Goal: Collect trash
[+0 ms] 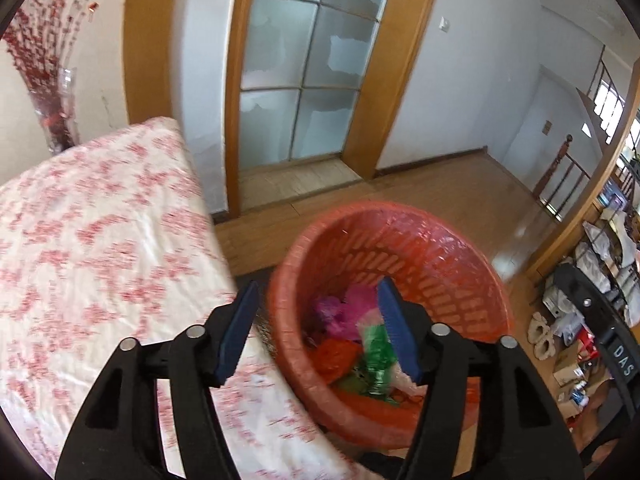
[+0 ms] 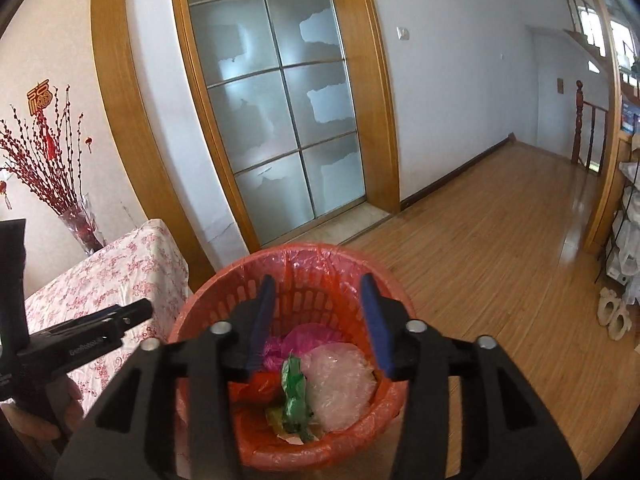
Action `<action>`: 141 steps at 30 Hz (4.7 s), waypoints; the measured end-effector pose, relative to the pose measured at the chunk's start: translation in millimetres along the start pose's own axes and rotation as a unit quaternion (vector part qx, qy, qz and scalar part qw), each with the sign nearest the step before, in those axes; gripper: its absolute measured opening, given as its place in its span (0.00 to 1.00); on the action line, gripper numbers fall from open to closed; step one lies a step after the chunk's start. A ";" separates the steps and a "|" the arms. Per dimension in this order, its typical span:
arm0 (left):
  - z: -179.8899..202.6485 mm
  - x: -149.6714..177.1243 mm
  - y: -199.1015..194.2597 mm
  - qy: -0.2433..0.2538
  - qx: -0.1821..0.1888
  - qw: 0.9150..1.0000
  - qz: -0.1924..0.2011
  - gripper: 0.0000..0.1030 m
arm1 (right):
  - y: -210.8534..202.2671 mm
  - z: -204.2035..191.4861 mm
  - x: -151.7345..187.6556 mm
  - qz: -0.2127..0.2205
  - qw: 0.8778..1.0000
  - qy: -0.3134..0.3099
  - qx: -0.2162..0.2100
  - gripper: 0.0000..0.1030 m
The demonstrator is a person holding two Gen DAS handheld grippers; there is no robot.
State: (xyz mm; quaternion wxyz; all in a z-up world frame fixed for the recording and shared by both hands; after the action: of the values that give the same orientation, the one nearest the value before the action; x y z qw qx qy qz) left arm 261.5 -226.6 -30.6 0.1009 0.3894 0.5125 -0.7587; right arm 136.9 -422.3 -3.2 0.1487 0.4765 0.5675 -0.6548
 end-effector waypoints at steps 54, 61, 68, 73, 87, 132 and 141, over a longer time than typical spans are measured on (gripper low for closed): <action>-64.9 209.4 -259.1 -0.068 -0.244 0.950 0.183 0.97 | -230.3 -103.3 149.8 0.083 0.992 -0.086 0.050 0.96; -66.7 215.2 -259.9 -0.075 -0.247 0.950 0.177 0.97 | -230.4 -106.5 161.8 0.072 0.992 -0.094 0.049 0.96; -71.1 220.1 -259.6 -0.089 -0.254 0.948 0.172 0.97 | -230.3 -104.5 166.2 0.065 0.992 -0.094 0.056 0.96; -71.2 222.1 -259.6 -0.092 -0.257 0.947 0.170 0.97 | -231.0 -105.6 167.1 0.066 0.991 -0.095 0.062 0.96; -66.1 225.1 -261.3 -0.087 -0.253 0.948 0.172 0.97 | -233.0 -104.4 169.7 0.063 0.992 -0.094 0.061 0.96; -64.6 222.8 -262.8 -0.089 -0.245 0.948 0.182 0.97 | -233.0 -104.0 170.0 0.059 0.992 -0.096 0.060 0.96; -65.0 223.0 -262.2 -0.089 -0.244 0.949 0.180 0.97 | -232.9 -104.2 170.0 0.059 0.992 -0.096 0.060 0.96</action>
State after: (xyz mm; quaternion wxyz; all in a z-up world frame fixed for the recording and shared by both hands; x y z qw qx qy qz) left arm -2.4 3.0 -13.3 0.3732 0.3692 0.5922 -0.6114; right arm -72.3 -198.7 12.4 0.2119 0.4522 0.4815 -0.7203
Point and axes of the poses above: each gripper's, at about its wrist camera, not at the fingertips, and y roughly the way its jaws point, z to its right, x to its underside, the point moved 3 cm from there along y, roughly the way its jaws point, and after that the axes turned 2 degrees about -z, right-handed, at the moved point
